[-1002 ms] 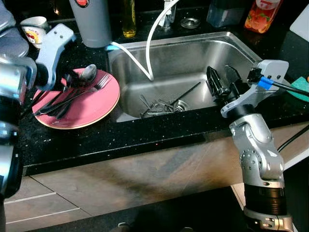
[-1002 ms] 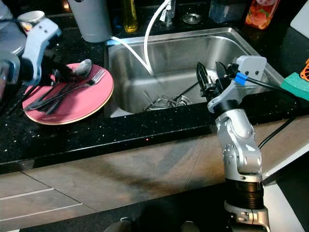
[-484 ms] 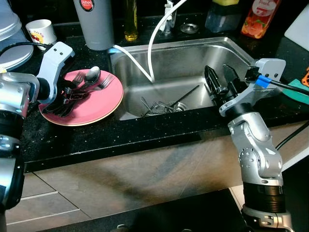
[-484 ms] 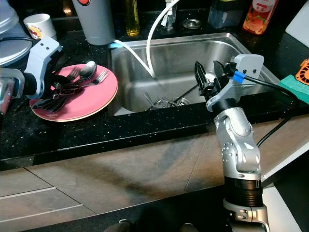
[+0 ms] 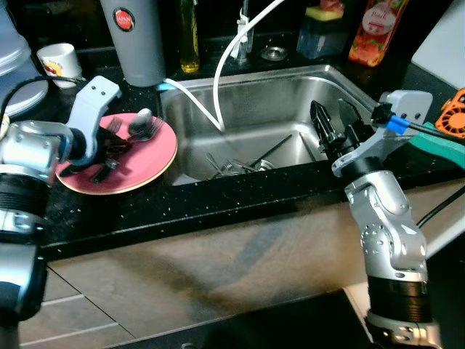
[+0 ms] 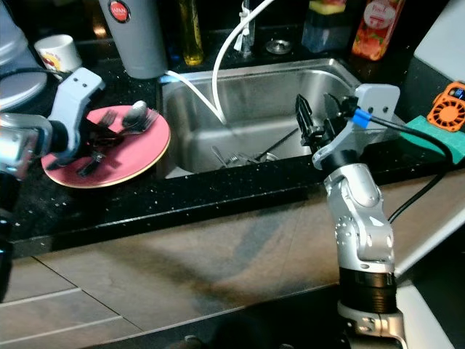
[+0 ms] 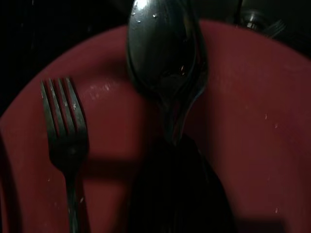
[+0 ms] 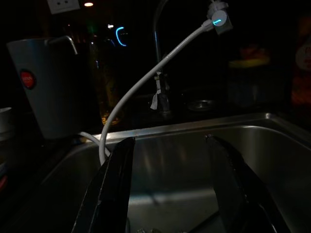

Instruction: Kitchen organization

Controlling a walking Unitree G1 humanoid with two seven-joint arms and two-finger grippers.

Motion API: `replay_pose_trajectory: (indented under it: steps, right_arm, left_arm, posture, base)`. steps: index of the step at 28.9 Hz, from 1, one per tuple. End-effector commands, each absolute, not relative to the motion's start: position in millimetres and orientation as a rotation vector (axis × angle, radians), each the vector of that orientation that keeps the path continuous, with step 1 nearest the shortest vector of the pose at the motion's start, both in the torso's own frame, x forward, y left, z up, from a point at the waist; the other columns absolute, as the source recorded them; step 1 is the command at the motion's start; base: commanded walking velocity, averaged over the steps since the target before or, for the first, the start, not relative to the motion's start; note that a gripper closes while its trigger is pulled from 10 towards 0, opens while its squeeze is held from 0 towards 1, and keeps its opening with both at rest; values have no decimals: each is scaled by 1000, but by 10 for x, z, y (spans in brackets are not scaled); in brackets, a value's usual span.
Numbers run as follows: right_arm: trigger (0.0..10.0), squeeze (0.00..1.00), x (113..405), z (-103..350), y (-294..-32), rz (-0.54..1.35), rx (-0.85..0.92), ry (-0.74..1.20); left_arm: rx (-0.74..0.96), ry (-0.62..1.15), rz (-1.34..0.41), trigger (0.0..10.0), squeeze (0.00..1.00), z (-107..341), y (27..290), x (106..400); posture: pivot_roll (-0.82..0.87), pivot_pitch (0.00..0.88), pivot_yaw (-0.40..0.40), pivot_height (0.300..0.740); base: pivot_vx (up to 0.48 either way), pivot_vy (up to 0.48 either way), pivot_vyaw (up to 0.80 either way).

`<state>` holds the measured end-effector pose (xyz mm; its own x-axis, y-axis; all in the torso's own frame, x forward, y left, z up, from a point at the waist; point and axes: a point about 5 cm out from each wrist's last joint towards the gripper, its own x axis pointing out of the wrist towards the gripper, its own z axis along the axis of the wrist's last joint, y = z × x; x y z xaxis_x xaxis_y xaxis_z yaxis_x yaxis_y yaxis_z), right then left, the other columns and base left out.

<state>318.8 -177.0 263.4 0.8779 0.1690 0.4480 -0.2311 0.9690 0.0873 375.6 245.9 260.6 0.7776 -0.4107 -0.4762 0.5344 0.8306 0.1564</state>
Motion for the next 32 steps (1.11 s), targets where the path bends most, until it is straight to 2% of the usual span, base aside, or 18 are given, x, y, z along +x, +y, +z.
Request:
replay_pose_trajectory:
  steps: [1, 6, 8, 9, 10, 11, 12, 13, 14, 17, 20, 24, 28, 29, 30, 31, 32]
  right_arm:
    - [10000, 0, 3183, 2636, -1778, 211, 146, -454]
    - [10000, 0, 3181, 2638, -1783, 211, 145, -454]
    - [10000, 0, 3179, 2639, -1787, 210, 145, -455]
    - [10000, 0, 3179, 2639, -1787, 210, 145, -455]
    - [10000, 0, 3179, 2639, -1788, 210, 145, -455]
    - [10000, 0, 3180, 2640, -1790, 209, 144, -455]
    - [10000, 0, 3180, 2640, -1790, 209, 144, -455]
    - [10000, 0, 3183, 2640, -1790, 209, 144, -455]
    - [10000, 0, 3187, 2642, -1789, 209, 144, -456]
    - [10000, 0, 3190, 2644, -1788, 209, 145, -457]
    - [10000, 0, 3202, 2656, -1773, 210, 146, -462]
    - [10000, 0, 3197, 2666, -1778, 204, 148, -467]
    - [10000, 0, 3192, 2665, -1781, 198, 151, -469]
    - [10000, 0, 3186, 2664, -1777, 192, 154, -471]
    - [10000, 0, 3180, 2665, -1775, 190, 155, -472]
    - [10000, 0, 3175, 2665, -1774, 187, 156, -474]
    - [10000, 0, 3175, 2665, -1774, 187, 156, -474]
  left_arm:
    - [255, 510, -529, 0, 0, 2422, 2421, 3754]
    - [228, 445, -537, 0, 0, 2560, 2357, 3783]
    - [213, 338, -553, 0, 0, 2768, 2271, 3817]
    - [213, 338, -553, 0, 0, 2768, 2271, 3817]
    - [193, 235, -579, 0, 0, 2967, 2175, 3835]
    - [178, 151, -603, 6588, 0, 3132, 2092, 3838]
    - [178, 151, -603, 6588, 0, 3132, 2092, 3838]
    - [157, 74, -633, 10000, 0, 3296, 1986, 3836]
    - [148, 10, -670, 10000, 0, 3430, 1854, 3830]
    - [145, -22, -693, 10000, 0, 3498, 1772, 3824]
    - [70, -85, -783, 10000, 0, 3519, 1322, 3859]
    - [16, -66, -787, 10000, 0, 3289, 867, 3959]
    - [-13, -48, -764, 10000, 0, 3121, 668, 4003]
    - [-30, -21, -751, 10000, 0, 2933, 480, 4014]
    - [-25, -13, -738, 10000, 573, 2853, 410, 4013]
    - [-18, -13, -725, 10000, 1000, 2808, 370, 4012]
    - [-18, -13, -725, 10000, 1000, 2808, 370, 4012]
  posture:
    - [103, 136, 23, 740]
    - [103, 136, 23, 740]
    - [100, 137, 24, 740]
    - [100, 137, 24, 740]
    - [99, 137, 23, 740]
    - [99, 136, 22, 740]
    - [99, 136, 22, 740]
    - [100, 134, 22, 740]
    - [101, 133, 22, 740]
    - [101, 133, 22, 740]
    - [94, 127, 22, 740]
    - [87, 123, 22, 740]
    - [78, 118, 27, 740]
    - [62, 110, 34, 740]
    - [59, 110, 37, 740]
    - [56, 109, 40, 740]
    - [56, 109, 40, 740]
  base:
    - [0, 0, 0]
    - [0, 0, 0]
    - [0, 0, 0]
    - [0, 0, 0]
    - [0, 0, 0]
    - [0, 0, 0]
    - [0, 0, 0]
    - [0, 0, 0]
    - [0, 0, 0]
    - [0, 0, 0]
    - [0, 0, 0]
    - [0, 0, 0]
    - [0, 0, 0]
    - [0, 0, 0]
    - [0, 0, 0]
    - [0, 0, 0]
    - [0, 0, 0]
